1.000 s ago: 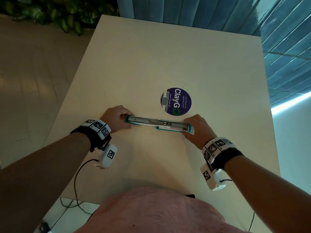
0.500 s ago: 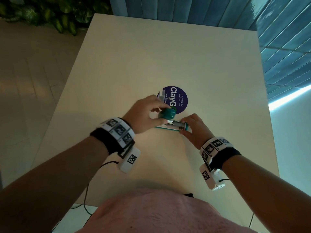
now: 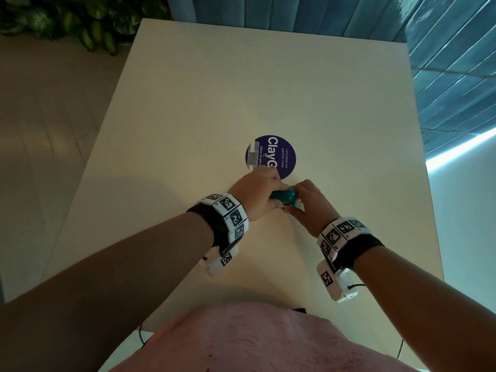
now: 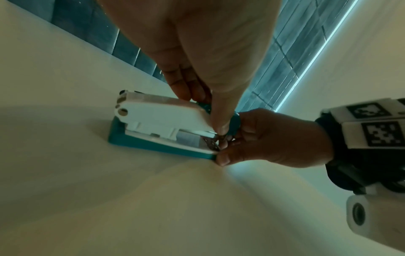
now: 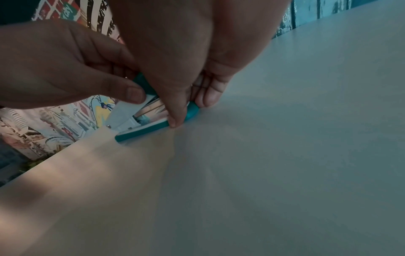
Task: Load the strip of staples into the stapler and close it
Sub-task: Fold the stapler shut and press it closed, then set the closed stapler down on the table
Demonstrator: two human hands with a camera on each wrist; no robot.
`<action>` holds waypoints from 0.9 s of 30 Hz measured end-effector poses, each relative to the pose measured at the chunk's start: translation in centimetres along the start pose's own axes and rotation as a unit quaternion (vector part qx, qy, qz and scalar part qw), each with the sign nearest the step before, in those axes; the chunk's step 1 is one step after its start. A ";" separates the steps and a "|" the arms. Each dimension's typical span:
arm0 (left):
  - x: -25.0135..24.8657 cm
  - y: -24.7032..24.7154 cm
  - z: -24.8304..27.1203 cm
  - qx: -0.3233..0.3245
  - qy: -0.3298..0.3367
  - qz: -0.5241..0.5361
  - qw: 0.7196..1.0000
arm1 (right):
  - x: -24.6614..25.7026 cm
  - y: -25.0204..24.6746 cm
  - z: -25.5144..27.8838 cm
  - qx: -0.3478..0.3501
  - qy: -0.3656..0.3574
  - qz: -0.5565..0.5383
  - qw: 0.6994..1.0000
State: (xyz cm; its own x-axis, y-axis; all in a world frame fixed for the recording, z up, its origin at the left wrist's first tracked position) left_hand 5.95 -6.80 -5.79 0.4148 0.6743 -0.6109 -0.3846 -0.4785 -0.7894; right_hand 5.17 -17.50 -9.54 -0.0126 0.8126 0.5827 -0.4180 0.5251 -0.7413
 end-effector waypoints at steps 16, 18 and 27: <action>4.4 -0.9 3.1 -0.004 -0.062 0.008 0.998 | -0.1 -0.1 0.3 -0.014 -0.011 -0.005 1.000; 5.2 -0.5 3.7 -0.001 -0.067 0.013 0.998 | -0.2 -0.1 0.2 -0.010 -0.011 -0.007 1.000; 5.5 -0.5 3.8 -0.022 -0.046 0.019 0.999 | -0.5 -0.6 2.3 -0.006 0.028 -0.023 0.999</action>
State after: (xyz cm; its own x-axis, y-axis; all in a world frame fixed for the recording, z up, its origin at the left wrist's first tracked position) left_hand 5.31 -0.71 -8.54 0.3229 0.7034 -0.6332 -0.3605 -0.5272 -0.7695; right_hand 3.34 -18.78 -8.62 0.0566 0.8004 0.5969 -0.4061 0.5646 -0.7186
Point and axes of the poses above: each hand's wrist, its own z-axis away from the middle knuckle, its own y-axis out of the palm, x = y × z, the point moved 8 cm from there along -z, towards the middle knuckle, and after that the axes turned 5 degrees about y, right-handed, at the moved point
